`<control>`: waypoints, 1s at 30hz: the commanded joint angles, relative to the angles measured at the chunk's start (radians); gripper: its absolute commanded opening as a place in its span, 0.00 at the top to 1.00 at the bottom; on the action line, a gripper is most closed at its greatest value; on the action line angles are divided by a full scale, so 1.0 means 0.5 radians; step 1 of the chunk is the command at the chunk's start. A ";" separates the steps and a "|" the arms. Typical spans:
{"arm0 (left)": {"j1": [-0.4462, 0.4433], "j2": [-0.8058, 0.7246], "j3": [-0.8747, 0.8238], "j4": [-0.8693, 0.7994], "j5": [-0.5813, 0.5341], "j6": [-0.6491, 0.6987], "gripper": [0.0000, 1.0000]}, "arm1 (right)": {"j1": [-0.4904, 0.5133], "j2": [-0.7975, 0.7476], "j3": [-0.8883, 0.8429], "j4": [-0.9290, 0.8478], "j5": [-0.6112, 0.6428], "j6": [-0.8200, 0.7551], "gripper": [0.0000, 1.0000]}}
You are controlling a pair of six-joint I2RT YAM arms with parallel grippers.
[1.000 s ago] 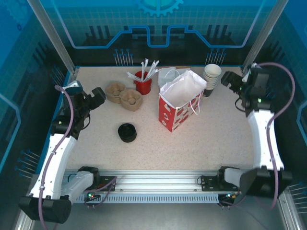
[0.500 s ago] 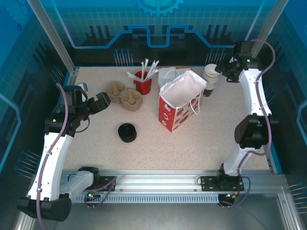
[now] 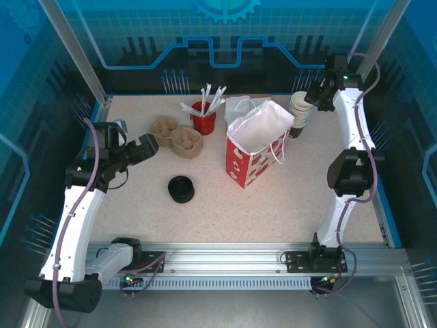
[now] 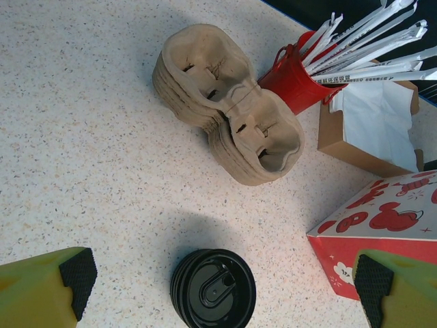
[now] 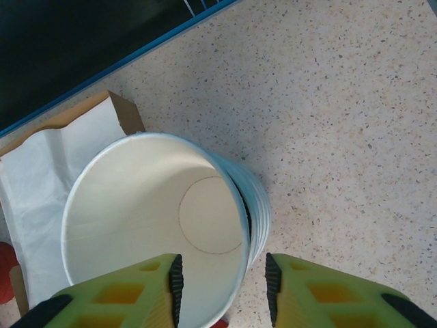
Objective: Pack the takeout coffee
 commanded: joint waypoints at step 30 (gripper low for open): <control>0.003 -0.021 0.120 -0.114 0.074 0.025 0.01 | 0.017 -0.060 0.339 -0.209 -0.046 -0.069 1.00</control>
